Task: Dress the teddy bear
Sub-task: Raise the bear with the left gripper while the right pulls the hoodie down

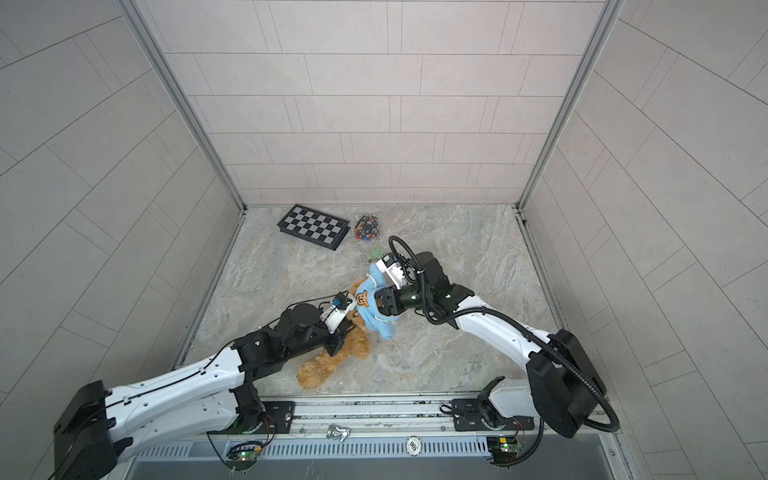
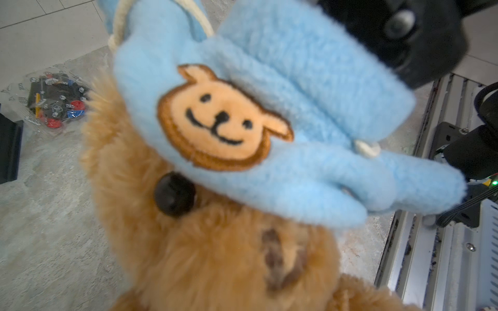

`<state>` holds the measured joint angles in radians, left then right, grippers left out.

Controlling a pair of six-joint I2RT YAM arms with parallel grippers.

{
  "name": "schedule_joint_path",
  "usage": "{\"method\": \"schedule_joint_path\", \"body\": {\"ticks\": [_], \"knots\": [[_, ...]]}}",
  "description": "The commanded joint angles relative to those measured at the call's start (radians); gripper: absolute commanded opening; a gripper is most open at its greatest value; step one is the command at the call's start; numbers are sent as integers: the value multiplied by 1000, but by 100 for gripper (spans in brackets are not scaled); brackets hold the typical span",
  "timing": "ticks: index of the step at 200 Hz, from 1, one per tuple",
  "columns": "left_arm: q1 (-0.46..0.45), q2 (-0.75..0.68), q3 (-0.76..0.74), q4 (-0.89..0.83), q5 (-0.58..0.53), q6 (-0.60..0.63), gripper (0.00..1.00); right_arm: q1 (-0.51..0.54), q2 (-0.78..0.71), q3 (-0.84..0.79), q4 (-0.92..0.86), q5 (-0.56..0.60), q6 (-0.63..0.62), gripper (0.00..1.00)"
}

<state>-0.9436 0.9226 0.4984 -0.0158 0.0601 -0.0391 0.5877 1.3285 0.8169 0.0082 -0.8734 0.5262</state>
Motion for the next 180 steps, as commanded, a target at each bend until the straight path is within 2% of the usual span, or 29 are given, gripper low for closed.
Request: {"method": "schedule_joint_path", "body": {"ticks": [1,19,44,58,63,81,104,142,151,163,168,180], "knots": [[-18,-49,21,82,-38,73,0,40,5,39,-120,-53,-87,23],[-18,-54,26,71,-61,82,0,82,-15,65,-197,-89,-180,21],[-19,-39,29,72,-65,88,0,118,-25,77,-213,-96,-206,34],[-18,-35,27,82,-66,88,0,124,-17,71,-193,-92,-199,35],[-18,-34,26,85,-66,87,0,126,-14,65,-175,-90,-187,32],[-18,-36,24,88,-68,84,0,127,-2,58,-145,-83,-167,14],[-18,-36,16,88,-72,72,0,126,-6,59,-154,-57,-172,0],[-18,-28,-1,86,-93,25,0,121,-28,70,-150,-36,-179,0],[-17,-34,-4,80,-90,-2,15,106,-38,69,-152,-17,-183,0],[-9,-52,-7,63,-85,-50,42,72,-60,59,-160,25,-193,0],[-4,-68,-9,54,-80,-73,57,57,-71,59,-175,43,-212,0],[15,-111,-21,35,-56,-127,69,39,-99,73,-237,94,-288,0]]}}
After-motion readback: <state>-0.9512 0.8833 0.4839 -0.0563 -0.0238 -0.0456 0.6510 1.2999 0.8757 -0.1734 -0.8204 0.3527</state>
